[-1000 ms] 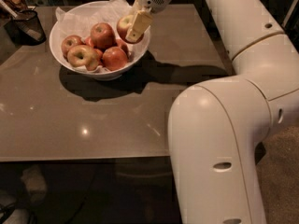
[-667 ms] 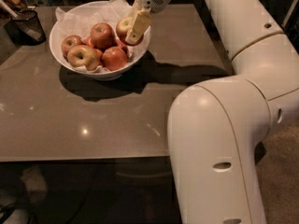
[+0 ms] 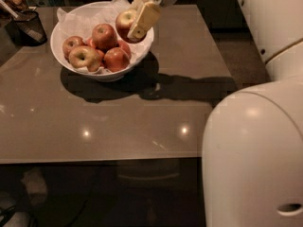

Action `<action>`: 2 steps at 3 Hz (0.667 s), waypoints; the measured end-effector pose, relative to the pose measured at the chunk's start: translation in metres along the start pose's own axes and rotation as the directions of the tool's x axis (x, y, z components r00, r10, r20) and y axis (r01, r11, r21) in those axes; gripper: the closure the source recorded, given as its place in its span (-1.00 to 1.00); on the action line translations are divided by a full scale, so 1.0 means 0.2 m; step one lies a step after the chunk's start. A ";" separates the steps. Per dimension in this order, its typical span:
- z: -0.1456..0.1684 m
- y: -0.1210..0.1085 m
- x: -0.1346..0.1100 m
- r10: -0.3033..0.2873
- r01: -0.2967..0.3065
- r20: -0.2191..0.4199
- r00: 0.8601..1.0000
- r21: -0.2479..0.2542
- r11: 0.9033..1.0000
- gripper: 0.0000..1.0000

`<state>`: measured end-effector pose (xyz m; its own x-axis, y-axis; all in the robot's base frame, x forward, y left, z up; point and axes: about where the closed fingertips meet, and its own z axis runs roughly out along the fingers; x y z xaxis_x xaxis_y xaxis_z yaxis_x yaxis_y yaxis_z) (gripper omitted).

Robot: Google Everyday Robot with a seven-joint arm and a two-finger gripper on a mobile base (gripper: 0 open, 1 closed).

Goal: Pick apple from white bowl

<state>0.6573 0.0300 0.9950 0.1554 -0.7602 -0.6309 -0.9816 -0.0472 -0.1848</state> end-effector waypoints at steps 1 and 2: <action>-0.06 0.09 -0.04 -0.015 0.015 0.034 0.999 0.001 1.000 1.00; -0.10 0.20 -0.09 -0.045 0.046 0.061 0.997 -0.013 0.999 1.00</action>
Offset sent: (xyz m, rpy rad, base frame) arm -0.0828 -0.0063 0.0254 0.0698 -0.0186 0.1031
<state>0.6131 0.0290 1.0132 0.2055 -0.7160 -0.6671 -0.9749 -0.0905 -0.2032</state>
